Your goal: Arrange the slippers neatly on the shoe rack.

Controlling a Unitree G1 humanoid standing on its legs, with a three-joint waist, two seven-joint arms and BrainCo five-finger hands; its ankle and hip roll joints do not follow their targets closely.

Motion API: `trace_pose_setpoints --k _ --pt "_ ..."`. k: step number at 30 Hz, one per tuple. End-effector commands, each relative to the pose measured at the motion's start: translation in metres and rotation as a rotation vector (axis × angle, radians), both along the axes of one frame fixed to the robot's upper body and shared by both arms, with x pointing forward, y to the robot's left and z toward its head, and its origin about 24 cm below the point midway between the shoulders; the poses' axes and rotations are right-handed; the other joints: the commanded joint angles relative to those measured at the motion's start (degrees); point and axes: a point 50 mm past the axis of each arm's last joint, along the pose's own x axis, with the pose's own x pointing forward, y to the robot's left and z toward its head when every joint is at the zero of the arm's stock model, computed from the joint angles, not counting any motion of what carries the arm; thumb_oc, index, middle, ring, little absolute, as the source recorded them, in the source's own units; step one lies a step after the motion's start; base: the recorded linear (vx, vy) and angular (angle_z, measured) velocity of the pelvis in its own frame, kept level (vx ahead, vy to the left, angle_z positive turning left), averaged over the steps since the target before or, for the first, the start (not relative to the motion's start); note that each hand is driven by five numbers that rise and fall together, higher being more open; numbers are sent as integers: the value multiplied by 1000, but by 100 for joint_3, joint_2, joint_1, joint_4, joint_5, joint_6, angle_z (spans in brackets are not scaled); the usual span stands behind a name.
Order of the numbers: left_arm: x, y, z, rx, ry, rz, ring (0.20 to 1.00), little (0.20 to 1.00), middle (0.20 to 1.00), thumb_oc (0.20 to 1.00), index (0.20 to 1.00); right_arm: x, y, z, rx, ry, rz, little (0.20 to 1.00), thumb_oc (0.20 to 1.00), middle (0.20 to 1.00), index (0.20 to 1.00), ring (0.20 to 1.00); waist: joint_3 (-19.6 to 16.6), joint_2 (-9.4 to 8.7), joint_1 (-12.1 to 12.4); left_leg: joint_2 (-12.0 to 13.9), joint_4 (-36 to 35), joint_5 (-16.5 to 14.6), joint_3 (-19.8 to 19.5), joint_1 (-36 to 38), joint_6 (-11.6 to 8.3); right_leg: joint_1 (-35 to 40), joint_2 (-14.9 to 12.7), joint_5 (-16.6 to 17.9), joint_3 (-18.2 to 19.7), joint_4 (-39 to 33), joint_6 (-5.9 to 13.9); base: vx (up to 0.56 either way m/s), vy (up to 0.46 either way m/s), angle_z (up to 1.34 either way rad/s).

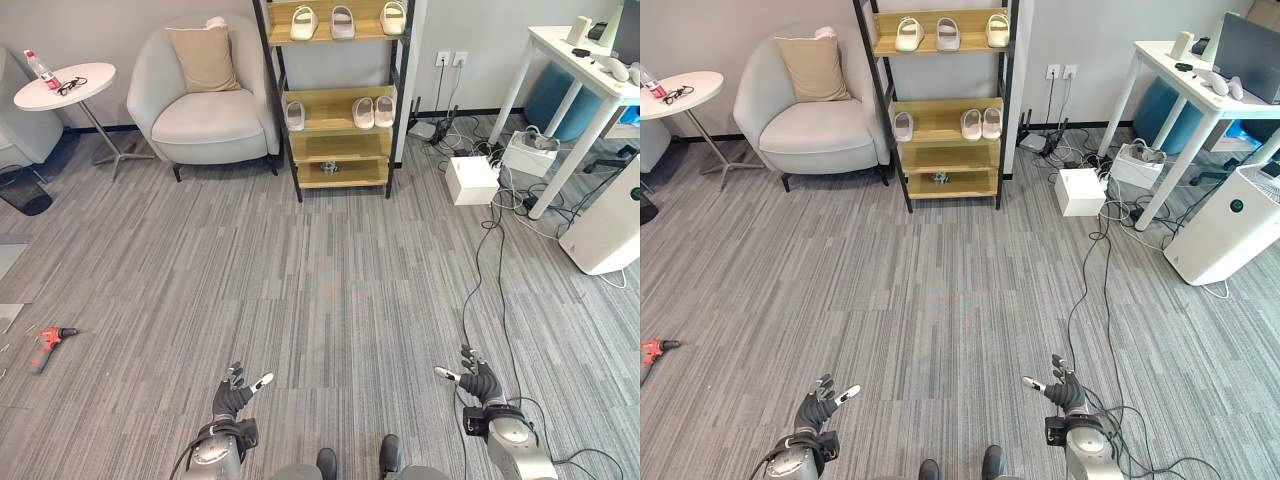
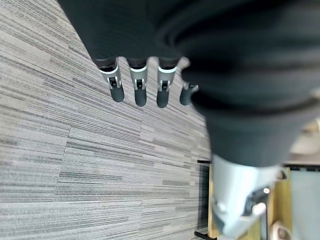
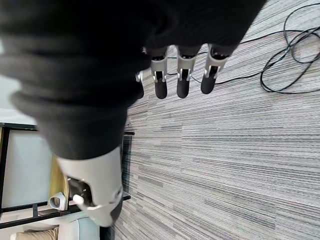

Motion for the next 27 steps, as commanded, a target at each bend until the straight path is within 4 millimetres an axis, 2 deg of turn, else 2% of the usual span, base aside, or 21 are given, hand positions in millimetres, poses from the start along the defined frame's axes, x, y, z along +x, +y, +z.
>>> trace_pose_setpoints --k 1,13,19,21,27 --pt "11 11 11 45 -65 3 1000 1000 1000 1000 1000 10 4 13 6 -77 22 1000 1000 1000 1000 1000 -174 -229 87 240 -151 -167 -433 -145 -300 260 -555 -651 29 9 456 0 0 0" --pt "-2 7 4 8 -18 -7 1000 1000 1000 1000 1000 0 5 4 3 -23 29 1000 1000 1000 1000 1000 -96 -230 45 245 -151 -182 -410 -131 -324 283 -565 -681 4 9 462 0 0 0" --pt "0 7 6 16 -32 -29 1000 1000 1000 1000 1000 1 5 4 -6 -24 40 1000 1000 1000 1000 1000 -87 -220 41 248 -151 -193 -404 -118 -326 299 -564 -686 4 9 470 0 0 0" --pt "7 9 11 31 -54 -30 1000 1000 1000 1000 1000 8 6 9 -11 -49 51 1000 1000 1000 1000 1000 -9 -224 41 254 -151 -175 -407 -142 -323 247 -557 -663 27 9 481 -23 1 -1" --pt "4 9 10 30 -50 -32 1000 1000 1000 1000 1000 7 5 11 -15 -55 60 1000 1000 1000 1000 1000 102 -244 24 244 -151 -170 -407 -174 -320 234 -552 -662 19 9 477 -7 1 0"
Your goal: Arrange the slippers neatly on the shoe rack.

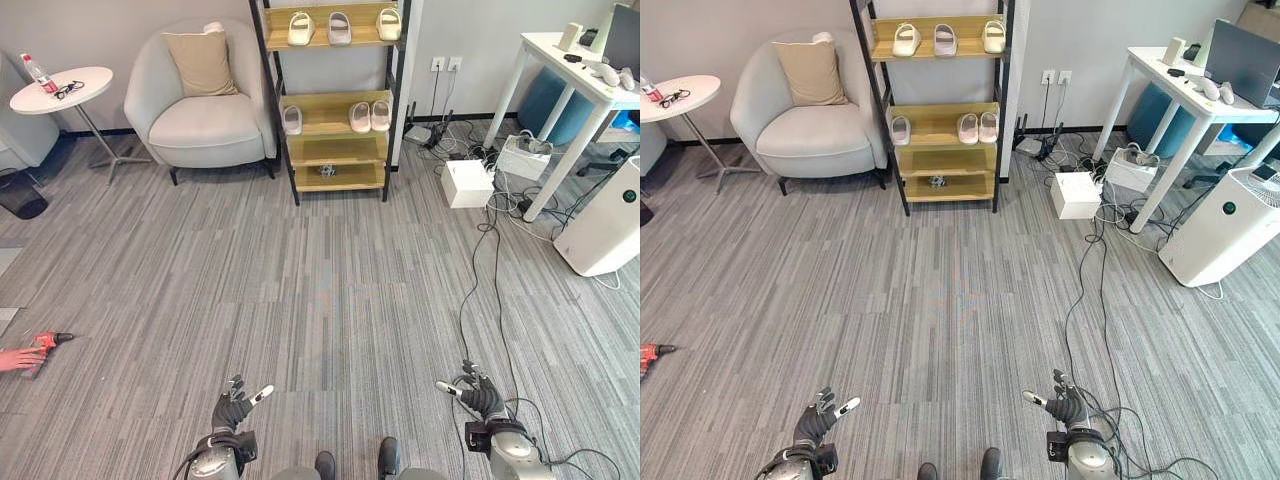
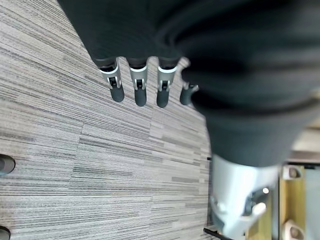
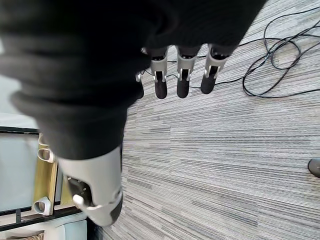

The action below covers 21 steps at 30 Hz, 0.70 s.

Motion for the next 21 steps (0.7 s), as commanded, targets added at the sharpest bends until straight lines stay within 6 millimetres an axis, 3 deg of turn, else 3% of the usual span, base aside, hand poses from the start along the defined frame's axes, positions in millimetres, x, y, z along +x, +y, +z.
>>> trace_pose_setpoints --k 1,10,21 --pt "19 9 17 40 -99 -22 1000 1000 1000 1000 1000 21 3 20 -17 -116 59 1000 1000 1000 1000 1000 201 -169 53 251 -106 -173 -432 -122 -319 332 -547 -681 -10 10 460 0 0 0" --pt "27 7 18 50 -104 -52 1000 1000 1000 1000 1000 27 5 23 -3 -142 56 1000 1000 1000 1000 1000 411 -158 13 283 -106 -59 -482 -328 -383 179 -555 -643 -107 10 469 -23 -10 5" --pt "29 2 20 41 -125 -58 1000 1000 1000 1000 1000 38 16 35 19 -210 102 1000 1000 1000 1000 1000 437 -152 -10 291 -106 -152 -466 -248 -352 248 -527 -724 -20 10 458 22 1 -3"
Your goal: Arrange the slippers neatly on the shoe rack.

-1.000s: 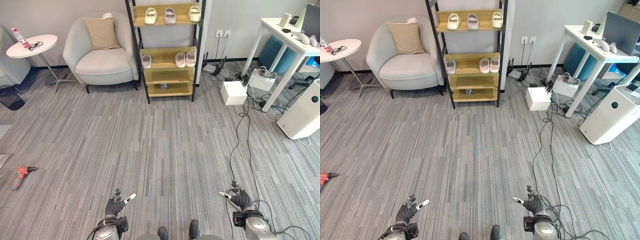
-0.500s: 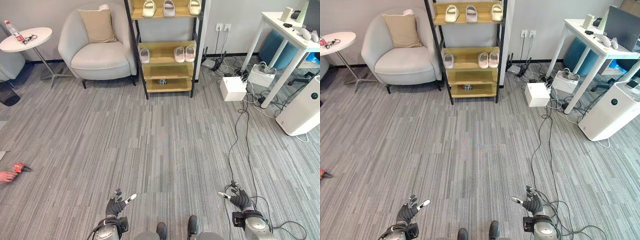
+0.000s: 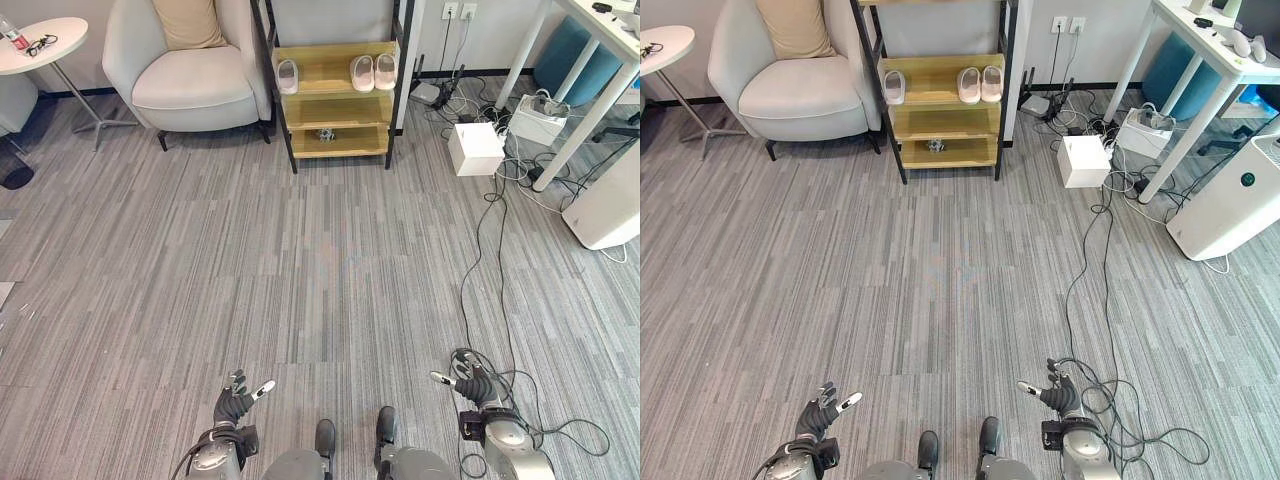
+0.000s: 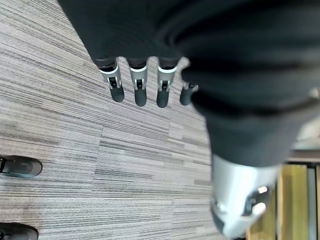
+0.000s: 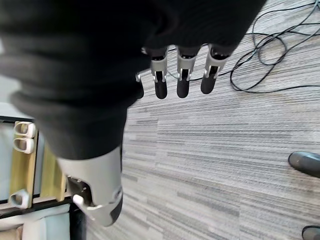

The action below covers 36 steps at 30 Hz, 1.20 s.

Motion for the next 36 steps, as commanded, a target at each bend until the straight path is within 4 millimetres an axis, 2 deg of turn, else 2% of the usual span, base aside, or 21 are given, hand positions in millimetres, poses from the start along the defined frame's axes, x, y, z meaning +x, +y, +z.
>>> trace_pose_setpoints --k 1,8,12,15,18,20,21,22,24,25,27,28,29,30,33,34,35,36 --pt "22 3 18 42 -114 -46 1000 1000 1000 1000 1000 18 6 25 13 -151 53 1000 1000 1000 1000 1000 -43 -166 3 300 -50 -236 -442 -68 -347 424 -510 -733 29 10 462 34 18 2" --pt "28 1 24 45 -145 -54 1000 1000 1000 1000 1000 24 7 30 3 -171 68 1000 1000 1000 1000 1000 17 -145 8 220 -50 -312 -499 3 -265 503 -592 -696 -12 25 465 16 30 2" --pt "35 3 30 51 -180 -51 1000 1000 1000 1000 1000 30 4 36 -8 -195 56 1000 1000 1000 1000 1000 54 -84 5 86 -50 -314 -587 -57 -110 102 -757 -832 49 649 515 -9 109 3" --pt "36 4 31 45 -184 -41 1000 1000 1000 1000 1000 31 3 37 -19 -198 52 1000 1000 1000 1000 1000 49 -94 12 15 -50 -323 -591 -56 -38 4 -838 -870 79 814 561 -4 152 1" --pt "36 6 33 38 -193 -29 1000 1000 1000 1000 1000 28 0 35 -38 -184 53 1000 1000 1000 1000 1000 29 -111 16 -125 -50 -381 -572 9 92 -229 -997 -902 182 1346 697 18 171 -1" --pt "36 7 34 39 -198 -30 1000 1000 1000 1000 1000 27 1 32 -47 -168 63 1000 1000 1000 1000 1000 71 -137 27 -201 -50 -422 -527 84 172 -542 -1105 -735 365 1881 748 3 204 -12" --pt "37 7 35 47 -200 -44 1000 1000 1000 1000 1000 26 3 31 -51 -163 78 1000 1000 1000 1000 1000 142 -139 34 -245 -50 -445 -520 151 219 -730 -1177 -597 439 2312 740 20 167 -17" --pt "38 8 36 54 -203 -49 1000 1000 1000 1000 1000 26 3 31 -53 -160 80 1000 1000 1000 1000 1000 144 -158 59 -260 -50 -483 -499 179 229 -887 -1194 -543 454 2423 705 58 122 -20" --pt "39 9 37 53 -212 -48 1000 1000 1000 1000 1000 26 3 29 -45 -154 81 1000 1000 1000 1000 1000 142 -192 63 -244 -50 -549 -443 215 203 -1030 -1118 -485 332 2143 680 107 2 -14" --pt "41 11 39 49 -222 -39 1000 1000 1000 1000 1000 30 3 32 -43 -165 87 1000 1000 1000 1000 1000 198 -227 26 -236 -50 -615 -394 269 194 -1311 -975 -350 122 1813 663 103 -34 -23" --pt "41 12 39 51 -223 -38 1000 1000 1000 1000 1000 31 2 33 -45 -166 87 1000 1000 1000 1000 1000 213 -226 4 -224 -50 -648 -392 299 189 -1383 -923 -305 47 1740 665 130 -30 -27" --pt "43 13 42 55 -232 -28 1000 1000 1000 1000 1000 32 2 35 -48 -178 87 1000 1000 1000 1000 1000 261 -270 -11 -244 -50 -739 -338 415 187 -1595 -898 -156 -408 1563 637 154 -26 -14" --pt "43 13 42 55 -231 -28 1000 1000 1000 1000 1000 32 2 35 -48 -178 87 1000 1000 1000 1000 1000 262 -261 -22 -233 -50 -742 -348 418 183 -1581 -891 -154 -424 1551 635 249 -56 -15" --pt "43 13 41 54 -228 -28 1000 1000 1000 1000 1000 29 -1 34 -58 -169 83 1000 1000 1000 1000 1000 249 -280 -59 -225 -34 -827 -346 533 158 -1580 -835 -153 -635 1471 605 216 -75 -9" --pt "41 12 37 50 -212 -37 1000 1000 1000 1000 1000 24 -7 32 -69 -157 73 1000 1000 1000 1000 1000 172 -269 -134 -150 50 -948 -463 665 102 -1389 -733 -270 -563 1320 543 274 -114 22" --pt "38 10 34 34 -202 -24 1000 1000 1000 1000 1000 19 -12 30 -80 -142 61 1000 1000 1000 1000 1000 44 -249 -165 -45 229 -1085 -451 711 39 -1248 -622 -381 -555 1271 429 196 -97 44" --pt "38 10 34 34 -202 -24 1000 1000 1000 1000 1000 19 -12 30 -79 -142 61 1000 1000 1000 1000 1000 40 -251 -168 -47 231 -1083 -454 705 39 -1251 -624 -380 -556 1269 430 421 -223 37" --pt "35 8 32 16 -191 -14 1000 1000 1000 1000 1000 16 -16 28 -68 -137 38 1000 1000 1000 1000 1000 -32 -210 -174 61 922 -1097 -387 581 -126 -977 -500 -535 -605 1135 296 211 -125 20"
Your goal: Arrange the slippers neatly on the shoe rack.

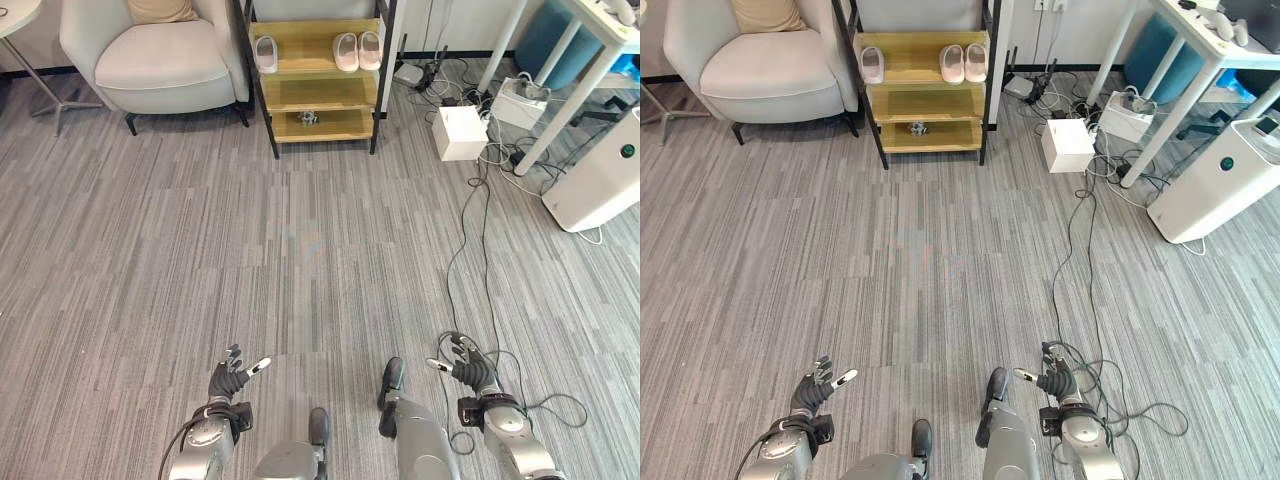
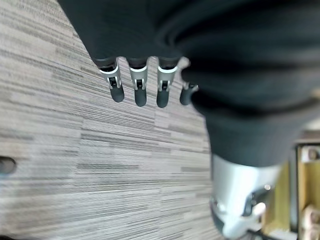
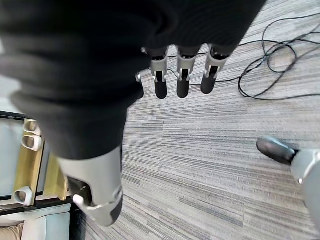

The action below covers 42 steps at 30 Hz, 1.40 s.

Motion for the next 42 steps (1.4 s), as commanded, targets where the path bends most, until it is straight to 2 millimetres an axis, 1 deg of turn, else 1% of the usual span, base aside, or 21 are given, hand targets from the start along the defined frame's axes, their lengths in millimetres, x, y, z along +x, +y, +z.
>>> trace_pose_setpoints --k 1,2,3,5,8,9,10,11,12,15,17,19,24,25,27,30,33,36,38,39,42 --pt "15 2 17 -10 -113 6 1000 1000 1000 1000 1000 17 -10 23 -25 -127 5 1000 1000 1000 1000 1000 -148 203 -40 211 826 -599 -306 185 -238 318 353 -260 -113 -293 37 315 -227 15" --pt "15 -1 15 -21 -109 -7 1000 1000 1000 1000 1000 17 -14 25 -13 -138 -12 1000 1000 1000 1000 1000 -58 230 26 171 1882 -254 -275 -274 -458 611 441 -346 -38 -431 -85 88 -100 5" --pt "15 -1 15 -21 -109 -7 1000 1000 1000 1000 1000 18 -14 25 -13 -138 -12 1000 1000 1000 1000 1000 -71 214 15 152 1882 -233 -285 -302 -454 594 421 -329 -46 -443 -82 130 -142 9" --pt "20 -7 19 -35 -133 -27 1000 1000 1000 1000 1000 17 -16 26 -15 -140 -10 1000 1000 1000 1000 1000 60 206 110 25 2667 198 -412 -760 -613 819 419 -414 -19 -532 -194 101 -99 -13" --pt "22 -12 18 -44 -128 -47 1000 1000 1000 1000 1000 17 -17 23 -12 -124 -23 1000 1000 1000 1000 1000 119 136 264 -71 2745 112 -367 -1436 -580 1088 369 -519 30 -702 -216 239 -87 -10" --pt "20 -12 17 -46 -124 -50 1000 1000 1000 1000 1000 17 -16 22 -6 -123 -29 1000 1000 1000 1000 1000 105 94 359 -31 2179 -141 -289 -1649 -460 1294 404 -619 80 -830 -160 200 -5 16" --pt "21 -12 17 -46 -124 -50 1000 1000 1000 1000 1000 17 -16 22 -5 -123 -29 1000 1000 1000 1000 1000 96 83 354 -43 2154 -114 -290 -1655 -456 1282 392 -609 76 -836 -157 397 31 9" --pt "20 -13 17 -40 -116 -52 1000 1000 1000 1000 1000 19 -12 22 -8 -123 -19 1000 1000 1000 1000 1000 25 108 402 192 1322 189 -322 -1779 -466 1444 463 -709 139 -924 -100 195 36 -14" --pt "19 -13 17 -40 -116 -52 1000 1000 1000 1000 1000 19 -12 22 -8 -123 -18 1000 1000 1000 1000 1000 32 100 409 190 1277 207 -313 -1742 -469 1458 459 -713 147 -927 -101 289 61 -18" --pt "18 -12 15 -27 -101 -47 1000 1000 1000 1000 1000 19 -10 21 -16 -119 -10 1000 1000 1000 1000 1000 -13 190 488 751 129 1061 -237 -2106 -653 1844 490 -964 172 -1026 -66 338 125 -11" --pt "18 -9 14 -14 -95 -40 1000 1000 1000 1000 1000 19 -10 21 -19 -117 -17 1000 1000 1000 1000 1000 -63 214 500 807 -11 1214 65 -2170 -697 2037 468 -1013 162 -1097 -24 320 150 -6" --pt "13 -7 13 -20 -89 -25 1000 1000 1000 1000 1000 18 -6 20 -6 -113 -2 1000 1000 1000 1000 1000 -228 215 571 777 -52 1268 12 -2051 -658 2187 430 -1070 199 -1127 51 284 163 -1" --pt "10 -4 11 -10 -76 -26 1000 1000 1000 1000 1000 16 0 14 -1 -86 6 1000 1000 1000 1000 1000 -429 35 669 537 297 1003 98 -2043 -466 2219 58 -992 280 -1001 267 310 244 -22" --pt "13 -2 14 5 -85 -37 1000 1000 1000 1000 1000 14 3 12 23 -82 0 1000 1000 1000 1000 1000 -484 -56 683 390 503 785 137 -2064 -331 2048 -172 -871 363 -623 390 215 247 -5" --pt "17 -1 16 13 -95 -46 1000 1000 1000 1000 1000 15 6 12 33 -79 8 1000 1000 1000 1000 1000 -454 -92 672 223 581 628 142 -2002 -174 1803 -383 -575 429 -38 448 221 296 7" --pt "21 0 20 31 -108 -68 1000 1000 1000 1000 1000 14 9 11 41 -76 11 1000 1000 1000 1000 1000 -395 15 576 58 494 475 102 -1694 36 1330 -568 -37 480 1036 353 191 256 5" --pt "24 0 23 33 -121 -69 1000 1000 1000 1000 1000 16 10 11 44 -81 14 1000 1000 1000 1000 1000 -311 123 475 87 308 380 64 -1369 63 907 -469 -90 364 1180 239 173 130 3" --pt "24 1 25 26 -133 -64 1000 1000 1000 1000 1000 18 9 12 51 -84 6 1000 1000 1000 1000 1000 -118 193 318 132 212 195 35 -930 35 572 -301 -291 110 758 210 228 17 -10" --pt "25 2 25 29 -130 -65 1000 1000 1000 1000 1000 18 8 13 58 -88 -1 1000 1000 1000 1000 1000 -41 158 218 129 147 48 8 -654 1 310 -108 -195 25 200 266 345 -62 -19" --pt "25 5 24 38 -124 -67 1000 1000 1000 1000 1000 17 8 13 56 -90 -3 1000 1000 1000 1000 1000 -13 104 125 115 105 -84 -91 -409 -51 159 7 49 -61 -372 375 452 -116 -8" --pt "24 7 21 30 -107 -46 1000 1000 1000 1000 1000 13 7 13 65 -91 -18 1000 1000 1000 1000 1000 -18 116 13 174 126 -322 -231 -82 -140 131 130 58 73 -493 383 375 -104 28"
